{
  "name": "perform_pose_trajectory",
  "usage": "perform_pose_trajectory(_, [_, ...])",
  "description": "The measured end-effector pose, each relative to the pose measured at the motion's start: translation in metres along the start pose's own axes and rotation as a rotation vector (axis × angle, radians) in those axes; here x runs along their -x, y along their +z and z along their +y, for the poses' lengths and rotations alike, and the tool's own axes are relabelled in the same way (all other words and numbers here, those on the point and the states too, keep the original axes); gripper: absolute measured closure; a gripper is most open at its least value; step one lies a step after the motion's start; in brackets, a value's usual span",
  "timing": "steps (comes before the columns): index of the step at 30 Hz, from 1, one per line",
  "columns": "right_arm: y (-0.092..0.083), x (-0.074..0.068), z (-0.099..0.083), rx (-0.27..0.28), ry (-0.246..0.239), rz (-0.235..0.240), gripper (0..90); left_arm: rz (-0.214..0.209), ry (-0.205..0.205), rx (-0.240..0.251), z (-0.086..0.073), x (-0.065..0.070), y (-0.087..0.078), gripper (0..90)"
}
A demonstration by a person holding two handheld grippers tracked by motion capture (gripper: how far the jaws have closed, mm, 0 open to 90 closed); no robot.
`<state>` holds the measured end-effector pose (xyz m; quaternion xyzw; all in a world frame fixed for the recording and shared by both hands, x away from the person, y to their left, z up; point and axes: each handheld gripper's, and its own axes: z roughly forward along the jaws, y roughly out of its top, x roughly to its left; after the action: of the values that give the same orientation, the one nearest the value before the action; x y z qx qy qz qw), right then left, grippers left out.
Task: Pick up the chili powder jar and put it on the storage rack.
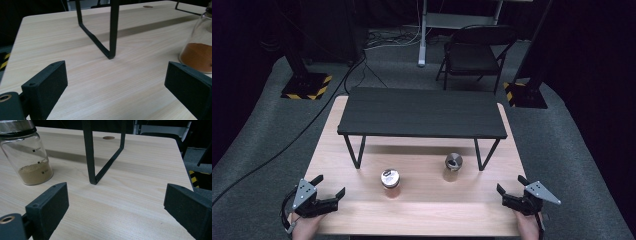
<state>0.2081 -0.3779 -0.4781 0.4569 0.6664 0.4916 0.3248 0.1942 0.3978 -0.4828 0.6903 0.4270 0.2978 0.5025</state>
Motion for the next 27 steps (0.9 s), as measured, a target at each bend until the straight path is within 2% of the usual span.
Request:
perform_pose_trajectory(4, [0.000, 0.001, 0.001, -0.003, 0.006, 0.004, 4.6, -0.034, 0.027, -0.012, 0.003, 0.003, 0.004, 4.4])
perform_pose_trajectory(27, [0.000, 0.000, 0.000, -0.003, 0.006, -0.004, 5.0, -0.141, 0.071, -0.028, 0.010, 0.011, 0.018, 5.1])
